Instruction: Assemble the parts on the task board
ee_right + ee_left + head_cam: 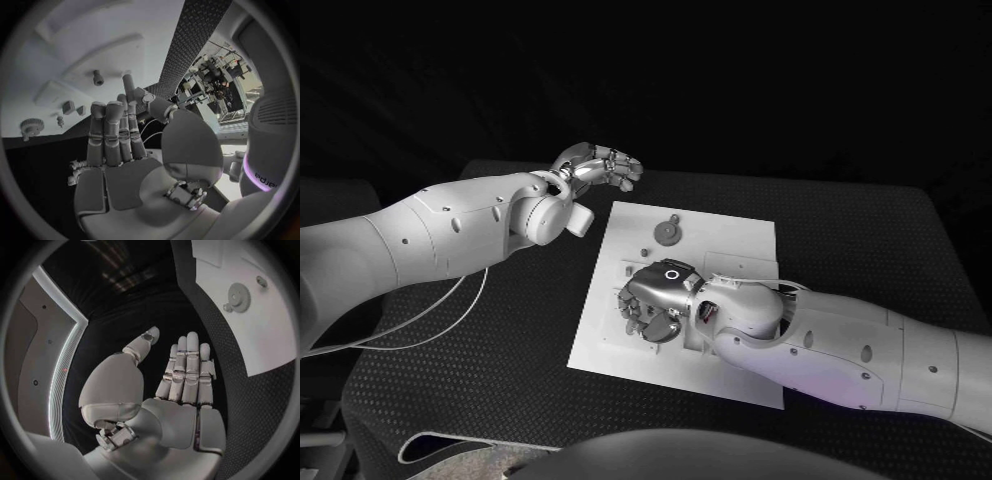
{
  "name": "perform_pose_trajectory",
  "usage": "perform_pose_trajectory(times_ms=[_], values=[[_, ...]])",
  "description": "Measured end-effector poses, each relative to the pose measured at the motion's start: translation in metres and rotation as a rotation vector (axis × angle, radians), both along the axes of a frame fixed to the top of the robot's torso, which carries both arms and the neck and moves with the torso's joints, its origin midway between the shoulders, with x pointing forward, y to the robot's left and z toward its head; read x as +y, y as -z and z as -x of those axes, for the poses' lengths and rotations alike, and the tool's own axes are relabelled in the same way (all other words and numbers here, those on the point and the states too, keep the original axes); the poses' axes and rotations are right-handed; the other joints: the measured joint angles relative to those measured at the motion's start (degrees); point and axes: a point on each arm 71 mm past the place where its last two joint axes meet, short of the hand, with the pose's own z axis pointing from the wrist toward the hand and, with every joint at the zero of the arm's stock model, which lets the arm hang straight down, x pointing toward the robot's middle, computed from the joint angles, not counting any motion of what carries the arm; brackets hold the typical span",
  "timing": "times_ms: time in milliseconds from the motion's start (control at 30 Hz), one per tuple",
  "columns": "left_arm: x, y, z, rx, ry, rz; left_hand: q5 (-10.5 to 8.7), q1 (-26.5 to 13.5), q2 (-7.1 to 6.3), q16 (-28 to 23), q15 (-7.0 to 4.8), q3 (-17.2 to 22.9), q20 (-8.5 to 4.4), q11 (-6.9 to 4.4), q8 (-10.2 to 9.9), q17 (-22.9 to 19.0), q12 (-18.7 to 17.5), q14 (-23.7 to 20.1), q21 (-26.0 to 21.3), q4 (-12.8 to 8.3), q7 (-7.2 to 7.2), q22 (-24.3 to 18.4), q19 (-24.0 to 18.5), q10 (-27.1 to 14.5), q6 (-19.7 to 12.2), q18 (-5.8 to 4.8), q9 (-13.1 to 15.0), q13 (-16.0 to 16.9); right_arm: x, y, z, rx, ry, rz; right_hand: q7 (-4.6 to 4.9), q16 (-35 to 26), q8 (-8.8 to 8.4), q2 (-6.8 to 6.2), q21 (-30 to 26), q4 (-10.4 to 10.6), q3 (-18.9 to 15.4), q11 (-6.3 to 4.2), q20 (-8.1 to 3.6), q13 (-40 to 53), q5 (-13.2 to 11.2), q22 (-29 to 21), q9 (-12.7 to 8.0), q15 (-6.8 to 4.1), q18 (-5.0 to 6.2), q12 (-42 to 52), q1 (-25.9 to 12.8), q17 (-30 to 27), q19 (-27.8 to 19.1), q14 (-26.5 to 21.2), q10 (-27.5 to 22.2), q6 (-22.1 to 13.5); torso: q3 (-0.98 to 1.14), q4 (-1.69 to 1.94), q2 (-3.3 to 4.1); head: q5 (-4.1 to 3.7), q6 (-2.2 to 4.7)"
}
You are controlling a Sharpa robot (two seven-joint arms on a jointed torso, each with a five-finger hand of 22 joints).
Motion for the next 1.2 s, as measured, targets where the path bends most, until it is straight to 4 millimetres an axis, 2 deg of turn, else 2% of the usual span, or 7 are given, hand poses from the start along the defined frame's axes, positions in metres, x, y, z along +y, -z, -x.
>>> perform_pose_trajectory(times_ms=[467,600,1000,1200], values=[[0.000,0.000,0.000,0.001,0.000,0.000,0.00,0.0,0.00,-0.2,0.00,0.0,0.00,0.00,0.0,0.1,0.0,0.0,0.0,0.0,0.00,0.0,0.0,0.0,0.0,0.00,0.0,0.0,-0.001,0.004,0.001,0.007,-0.004,0.018,-0.03,0.2,0.07,0.06,0.0,0.1,0.1,-0.01,-0.10,0.0,0.0,0.0,0.0,0.00,0.00,-0.1,0.1,0.0,-0.3,0.0,0.0,-0.1,0.01,-0.02,-0.01,0.23,-0.21],[0.000,0.000,0.000,0.001,0.001,0.001,0.00,-0.2,0.22,-0.2,0.00,0.0,0.00,0.00,0.0,0.1,0.0,0.0,0.0,0.0,0.00,0.0,0.0,0.0,0.0,-0.01,0.0,0.0,-0.001,0.007,0.001,0.008,-0.004,0.027,0.12,0.2,0.06,0.06,0.0,0.1,0.1,-0.02,-0.10,0.2,-0.2,0.0,0.8,0.00,0.00,-0.2,0.1,0.0,-0.3,0.0,0.0,0.0,0.00,-0.01,-0.01,0.23,-0.23],[-0.002,0.000,0.000,0.001,0.004,0.002,0.00,-0.2,0.23,-0.2,0.00,0.0,0.00,0.00,0.0,0.2,0.0,0.0,0.0,0.0,0.00,0.0,0.0,0.0,0.0,0.00,0.0,0.0,0.001,0.013,-0.001,0.000,0.003,0.034,0.22,0.2,-0.10,0.06,0.2,0.1,0.1,-0.11,-0.09,0.2,-0.2,0.0,1.0,0.00,0.00,-0.2,0.1,0.0,-0.3,0.0,-0.1,0.0,-0.02,0.32,0.05,0.33,-0.46],[-0.002,0.000,0.000,0.002,0.004,0.002,0.00,-0.2,0.23,-0.2,0.00,0.0,0.00,0.00,0.0,0.2,0.0,0.0,0.0,0.0,0.00,0.0,0.0,0.0,0.0,0.00,0.0,0.0,0.004,0.013,0.000,-0.007,-0.002,0.035,0.23,0.2,-0.18,0.06,0.2,0.1,0.1,-0.12,-0.09,0.2,-0.2,0.0,0.9,0.00,0.00,-0.2,0.1,0.0,-0.3,0.0,-0.1,0.0,-0.04,0.27,0.06,0.39,-0.42]])
